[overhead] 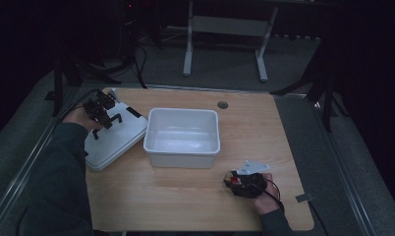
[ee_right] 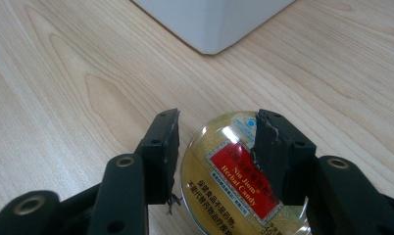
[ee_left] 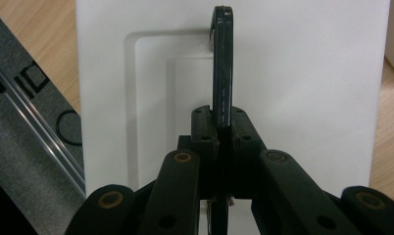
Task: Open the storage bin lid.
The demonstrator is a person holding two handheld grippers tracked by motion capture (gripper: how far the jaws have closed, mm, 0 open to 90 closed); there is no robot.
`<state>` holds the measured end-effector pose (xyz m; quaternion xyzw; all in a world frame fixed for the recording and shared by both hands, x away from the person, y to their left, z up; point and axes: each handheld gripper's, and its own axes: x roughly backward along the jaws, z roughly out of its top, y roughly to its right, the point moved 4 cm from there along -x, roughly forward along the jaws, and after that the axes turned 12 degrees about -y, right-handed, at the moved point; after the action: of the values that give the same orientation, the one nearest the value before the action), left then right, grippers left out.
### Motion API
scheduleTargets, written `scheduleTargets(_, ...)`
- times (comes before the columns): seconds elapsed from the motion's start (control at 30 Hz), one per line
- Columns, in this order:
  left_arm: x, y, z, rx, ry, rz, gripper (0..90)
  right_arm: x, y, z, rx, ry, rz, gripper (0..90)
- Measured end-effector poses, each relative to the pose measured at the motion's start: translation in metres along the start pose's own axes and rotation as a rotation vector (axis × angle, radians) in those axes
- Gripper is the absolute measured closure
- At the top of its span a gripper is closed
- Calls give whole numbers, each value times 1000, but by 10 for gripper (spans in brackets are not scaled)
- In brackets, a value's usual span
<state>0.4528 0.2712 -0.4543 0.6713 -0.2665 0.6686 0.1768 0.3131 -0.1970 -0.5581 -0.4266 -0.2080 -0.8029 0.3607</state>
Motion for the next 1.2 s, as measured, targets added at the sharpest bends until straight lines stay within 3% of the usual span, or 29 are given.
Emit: scheduleTargets(1.2,-38,10,4,8,1,-5,841,0,0,0,2,-3,1,513)
